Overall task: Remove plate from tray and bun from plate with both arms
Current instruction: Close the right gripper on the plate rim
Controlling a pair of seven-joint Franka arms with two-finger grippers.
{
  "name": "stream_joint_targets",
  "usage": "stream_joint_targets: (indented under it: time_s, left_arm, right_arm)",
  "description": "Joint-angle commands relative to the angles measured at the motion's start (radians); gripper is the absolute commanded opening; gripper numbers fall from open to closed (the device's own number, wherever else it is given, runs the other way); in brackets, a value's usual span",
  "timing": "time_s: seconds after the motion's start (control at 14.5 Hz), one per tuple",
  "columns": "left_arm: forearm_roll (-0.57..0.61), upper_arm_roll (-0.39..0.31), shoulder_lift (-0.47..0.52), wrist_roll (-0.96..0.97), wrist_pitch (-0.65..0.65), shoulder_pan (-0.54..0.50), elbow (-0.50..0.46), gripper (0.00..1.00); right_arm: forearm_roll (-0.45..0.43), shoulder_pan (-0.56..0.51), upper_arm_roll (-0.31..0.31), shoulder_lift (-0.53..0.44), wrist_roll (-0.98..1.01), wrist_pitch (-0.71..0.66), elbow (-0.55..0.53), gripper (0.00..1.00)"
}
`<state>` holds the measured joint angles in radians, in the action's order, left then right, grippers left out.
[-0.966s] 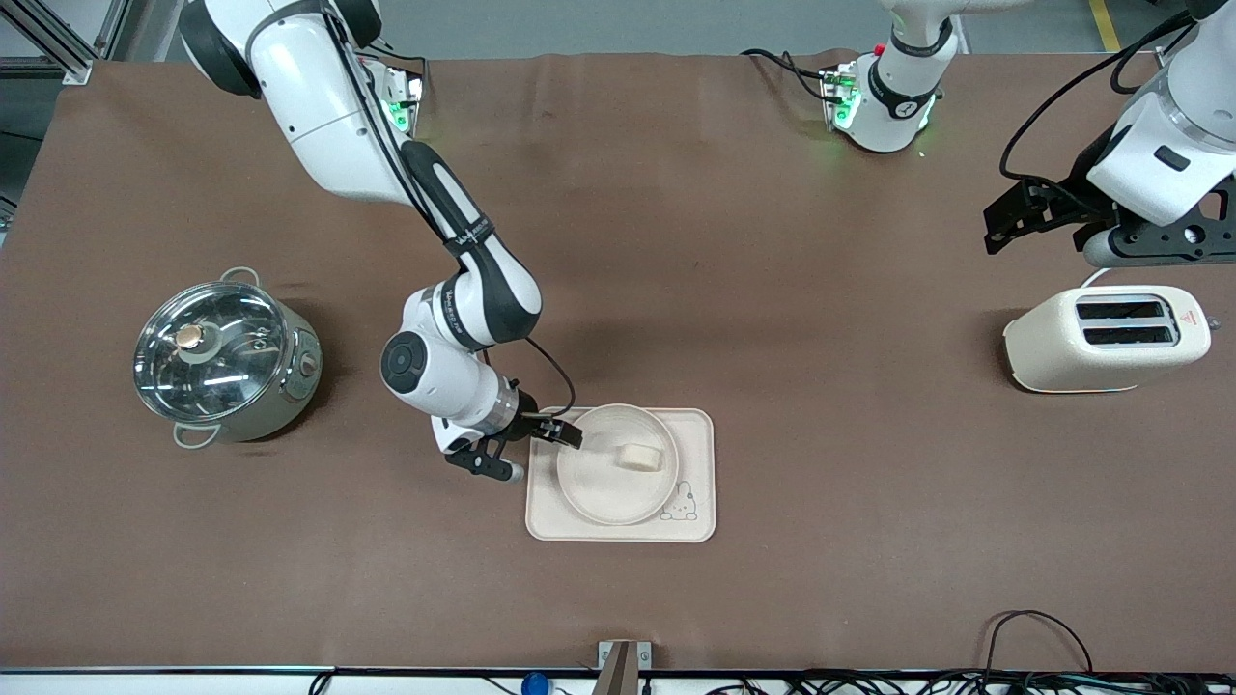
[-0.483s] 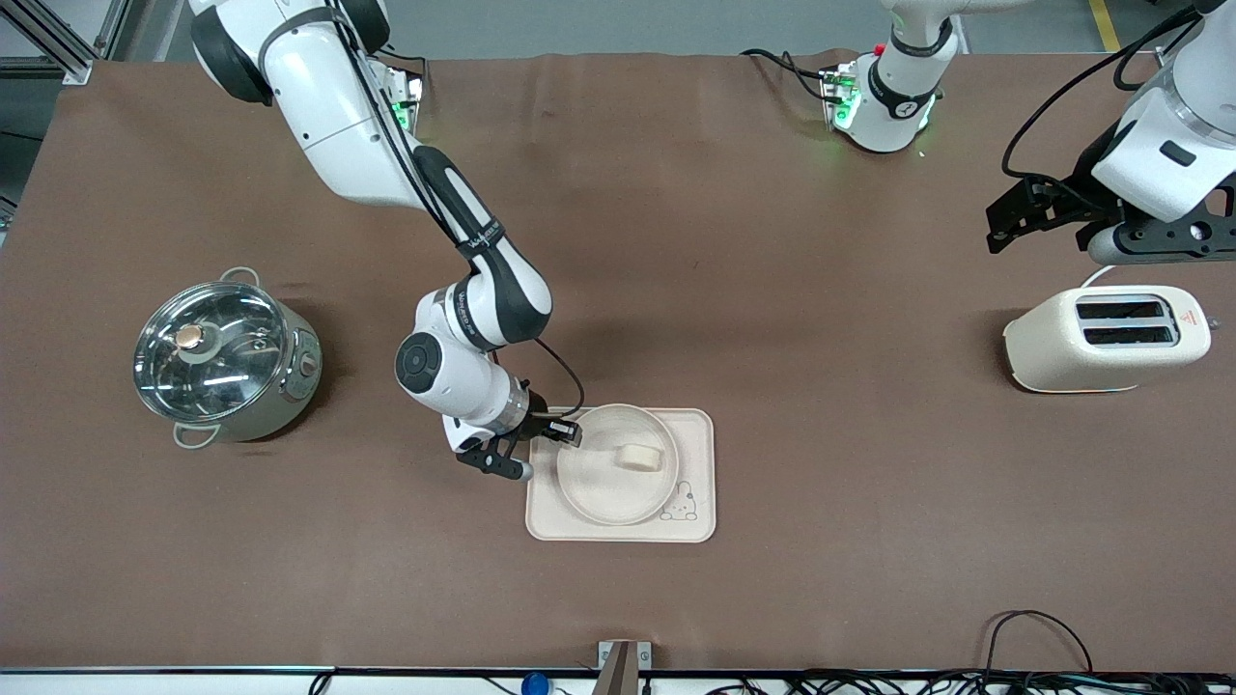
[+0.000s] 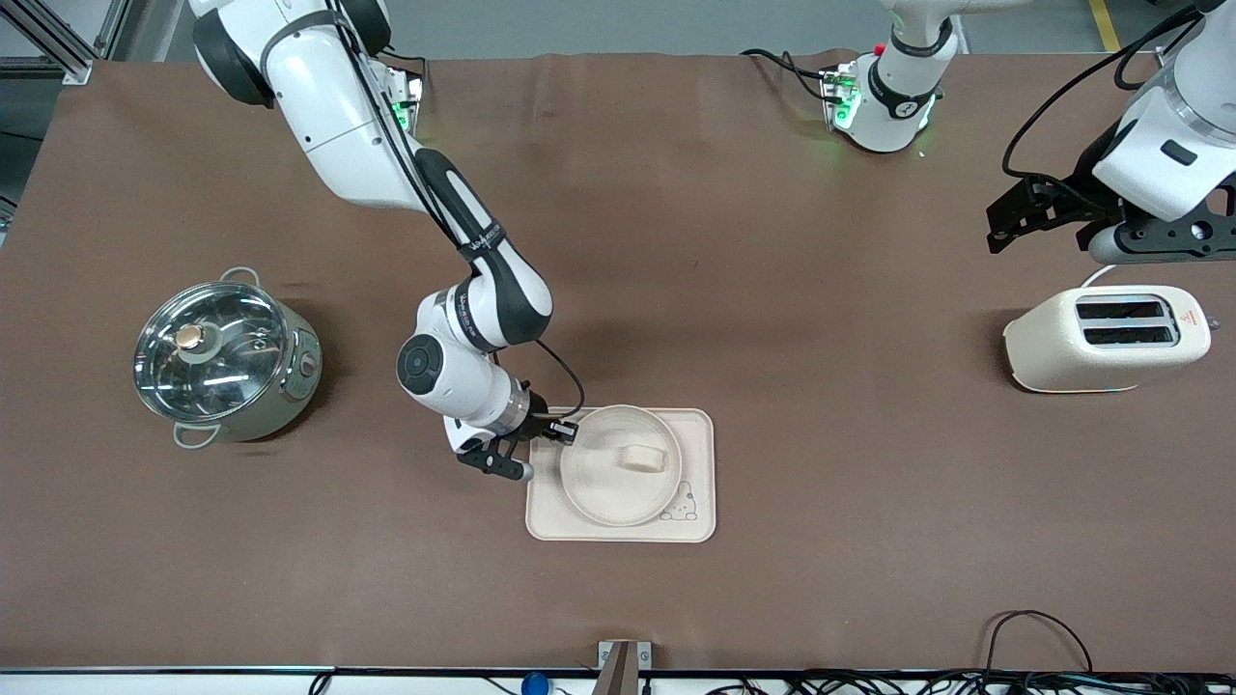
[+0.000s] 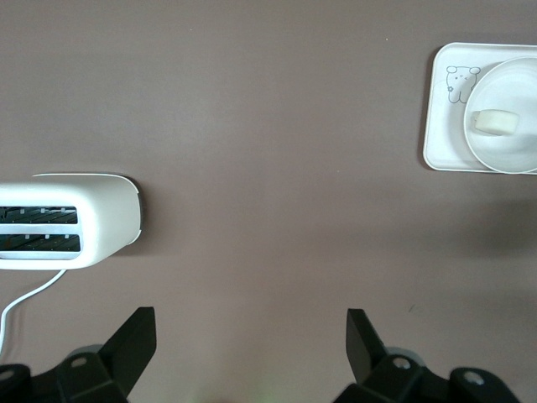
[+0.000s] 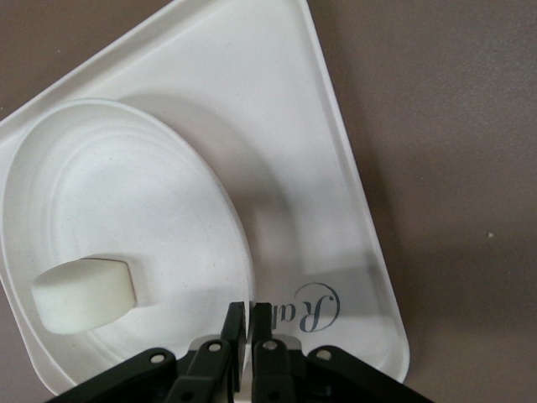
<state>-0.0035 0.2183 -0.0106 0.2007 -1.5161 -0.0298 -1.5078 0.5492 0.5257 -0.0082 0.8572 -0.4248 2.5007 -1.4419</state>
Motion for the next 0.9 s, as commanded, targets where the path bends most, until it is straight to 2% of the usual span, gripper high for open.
stream_joint_targets:
  time_s: [0.0,0.83]
  left_arm:
    - [-0.006,0.001,0.004,0.005,0.004,-0.004,0.009,1.0]
    - [-0.016,0.001,-0.003,0.003,-0.001,-0.009,0.009,1.0]
  right_arm:
    - [0.015,-0.006,-0.004,0.019,0.075,0.003,0.021,0.0]
    - [0.052,-0.012,-0.003,0.006,0.041,-0.013,0.024,0.0]
